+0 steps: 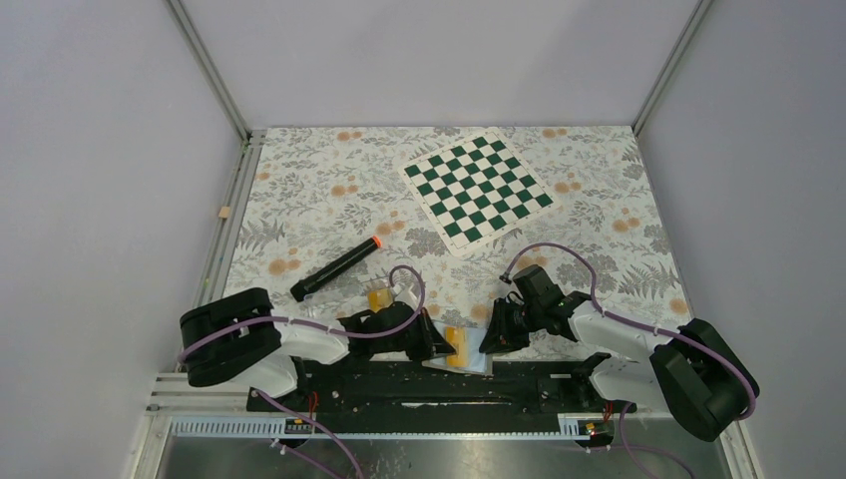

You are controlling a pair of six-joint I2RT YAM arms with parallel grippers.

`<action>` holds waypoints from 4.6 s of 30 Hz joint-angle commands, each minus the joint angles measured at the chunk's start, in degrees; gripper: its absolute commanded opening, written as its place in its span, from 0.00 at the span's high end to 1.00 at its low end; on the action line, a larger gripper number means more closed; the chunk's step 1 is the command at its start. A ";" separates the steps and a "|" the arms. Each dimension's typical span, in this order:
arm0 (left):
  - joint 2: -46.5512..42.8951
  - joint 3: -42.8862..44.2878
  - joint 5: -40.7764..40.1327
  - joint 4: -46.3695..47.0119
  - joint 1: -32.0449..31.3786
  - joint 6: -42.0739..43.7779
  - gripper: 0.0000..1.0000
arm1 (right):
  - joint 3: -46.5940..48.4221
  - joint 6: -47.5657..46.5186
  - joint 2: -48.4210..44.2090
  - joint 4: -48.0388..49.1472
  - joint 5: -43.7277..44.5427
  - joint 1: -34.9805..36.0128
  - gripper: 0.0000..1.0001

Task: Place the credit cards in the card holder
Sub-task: Insert the credit card into the card holder.

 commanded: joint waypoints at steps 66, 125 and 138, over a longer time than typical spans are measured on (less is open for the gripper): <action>16.42 40.14 5.17 -39.39 -2.45 18.36 0.42 | -6.57 4.17 -2.68 4.32 1.00 0.52 0.60; -9.19 19.90 8.47 -40.71 10.05 18.19 0.20 | 11.94 -8.45 -13.48 -28.06 20.26 0.52 0.61; 2.33 28.33 5.67 -48.29 6.96 21.58 0.24 | 15.47 -9.97 -13.89 -33.83 25.82 0.53 0.42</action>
